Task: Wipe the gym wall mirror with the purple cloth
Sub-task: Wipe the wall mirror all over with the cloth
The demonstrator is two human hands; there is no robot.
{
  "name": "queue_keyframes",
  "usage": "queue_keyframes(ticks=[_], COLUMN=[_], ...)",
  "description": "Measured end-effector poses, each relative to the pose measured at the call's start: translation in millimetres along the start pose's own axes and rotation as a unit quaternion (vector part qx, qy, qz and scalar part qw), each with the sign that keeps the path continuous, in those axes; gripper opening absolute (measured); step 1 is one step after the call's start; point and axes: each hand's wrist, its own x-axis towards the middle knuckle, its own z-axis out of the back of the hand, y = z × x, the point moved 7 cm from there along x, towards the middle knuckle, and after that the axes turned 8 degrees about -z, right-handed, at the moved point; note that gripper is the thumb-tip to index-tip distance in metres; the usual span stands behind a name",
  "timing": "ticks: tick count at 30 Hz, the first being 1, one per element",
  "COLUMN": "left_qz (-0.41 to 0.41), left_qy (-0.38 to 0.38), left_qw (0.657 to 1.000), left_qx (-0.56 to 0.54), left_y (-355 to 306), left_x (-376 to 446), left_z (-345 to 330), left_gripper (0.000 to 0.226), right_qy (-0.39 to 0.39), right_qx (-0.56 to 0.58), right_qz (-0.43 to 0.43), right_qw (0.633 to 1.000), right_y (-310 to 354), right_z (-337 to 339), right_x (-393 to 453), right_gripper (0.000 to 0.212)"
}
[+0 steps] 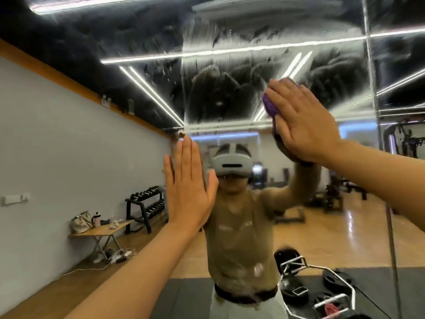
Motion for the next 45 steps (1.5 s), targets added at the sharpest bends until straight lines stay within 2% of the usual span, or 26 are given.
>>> queue_keyframes(ticks=[2,3,5,9,14,16,19,21,24,26,29,33,35,36,38,41,45], left_qz=[0.018,0.029,0.027,-0.065,-0.065,-0.059,-0.049,-0.034,0.001,0.019,0.023,0.012,0.011,0.012,0.014,0.012,0.015], left_qy=[-0.005,-0.008,-0.006,0.023,0.032,0.029,0.028,0.025,0.015,0.010,0.003,-0.006,-0.006,-0.006,-0.007,-0.019,-0.019], left_qw=[0.999,0.999,0.998,0.997,0.997,0.998,0.998,0.999,0.999,0.999,0.999,1.000,1.000,1.000,1.000,1.000,1.000], left_qx=[-0.030,-0.044,-0.052,-0.030,-0.012,-0.012,-0.011,-0.012,-0.032,-0.040,-0.035,-0.021,-0.017,-0.014,-0.006,0.003,-0.002], left_y=[-2,-5,-16,-51,-68,-68,-70,-74,-84,-90,-92,-92,-91,-91,-91,-91,-93], left_x=[0,1,5,5,-1,-1,-2,-3,-2,-1,0,-2,-3,-3,-3,-1,-1], left_z=[2,3,4,-6,-17,-17,-18,-20,-21,-22,-22,-22,-23,-23,-25,-24,-22], left_gripper=[0.071,0.071,0.069,0.068,0.065,0.064,0.064,0.065,0.068,0.071,0.072,0.072,0.071,0.071,0.072,0.073,0.073], right_qy=[-0.030,-0.029,0.013,0.120,0.197,0.177,0.103,0.071,0.027,0.022,0.080,0.174,0.202,0.200,0.169,0.122,0.062], right_qx=[0.018,0.021,0.003,-0.076,-0.056,-0.039,-0.032,-0.030,-0.002,0.018,-0.025,-0.072,-0.078,-0.080,-0.078,-0.047,-0.005], right_qz=[-0.027,-0.012,0.056,0.226,0.382,0.349,0.136,0.024,-0.049,-0.035,0.106,0.292,0.349,0.353,0.297,0.109,-0.024], right_qw=[0.999,0.999,0.998,0.964,0.901,0.919,0.985,0.997,0.998,0.999,0.991,0.938,0.912,0.910,0.937,0.985,0.998], right_y=[12,21,36,43,15,-2,-47,-69,-64,-48,-22,-30,-43,-51,-71,-109,-113], right_z=[-5,-8,-16,-25,-23,-15,6,14,12,8,-1,-2,-1,1,9,25,26], right_x=[-25,-43,-85,-161,-155,-119,-48,-28,-42,-75,-148,-205,-199,-187,-151,-92,-86], right_gripper=[0.057,0.056,0.057,0.063,0.060,0.058,0.060,0.062,0.062,0.060,0.061,0.061,0.060,0.060,0.059,0.059,0.061])
